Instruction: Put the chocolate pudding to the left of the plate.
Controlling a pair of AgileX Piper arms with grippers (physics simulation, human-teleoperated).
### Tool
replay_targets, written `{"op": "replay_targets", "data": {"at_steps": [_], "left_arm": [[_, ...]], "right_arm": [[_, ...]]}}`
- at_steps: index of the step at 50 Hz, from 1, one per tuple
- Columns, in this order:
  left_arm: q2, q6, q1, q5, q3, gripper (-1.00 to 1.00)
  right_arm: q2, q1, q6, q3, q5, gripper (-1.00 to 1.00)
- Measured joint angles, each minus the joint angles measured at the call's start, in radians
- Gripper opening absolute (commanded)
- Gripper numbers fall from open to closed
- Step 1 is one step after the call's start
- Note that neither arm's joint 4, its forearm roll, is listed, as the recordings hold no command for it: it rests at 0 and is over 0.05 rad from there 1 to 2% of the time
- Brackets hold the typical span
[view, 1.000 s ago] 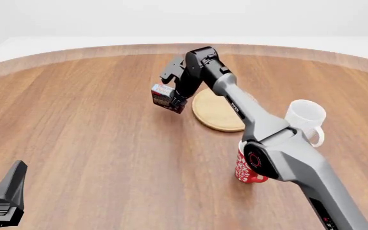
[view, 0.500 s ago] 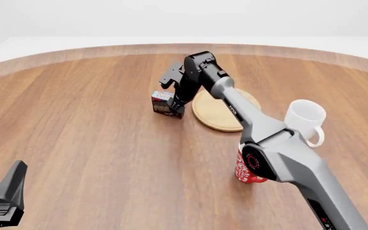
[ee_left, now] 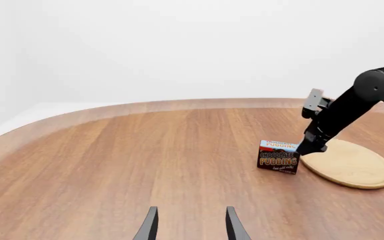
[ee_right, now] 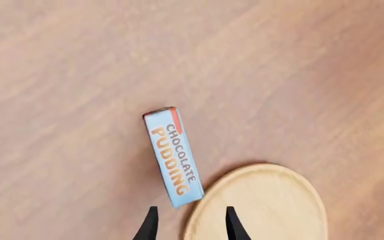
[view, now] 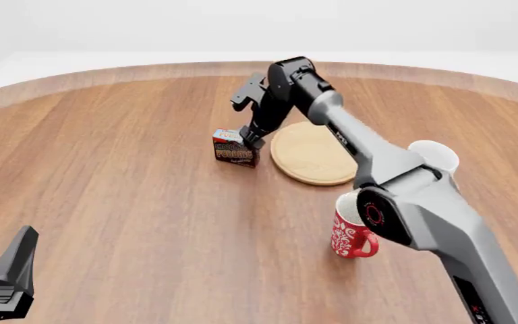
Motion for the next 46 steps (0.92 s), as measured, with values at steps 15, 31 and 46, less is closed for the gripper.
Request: {"op": "replay_targets", "data": {"at_steps": [15,31,46], "left_arm": [[0.000,0.000,0.000,0.000,0.000,1.00],[0.000,0.000,0.000,0.000,0.000,1.00],[0.000,0.000,0.000,0.000,0.000,1.00]], "right_arm": [[-0.249,0.016,0.042,0.409,-0.212,1.00],[-0.537,0.078,0.181,0.823,-0.506,1.00],[-0.767,0.132,0.294,1.108,-0.762,1.00]]}}
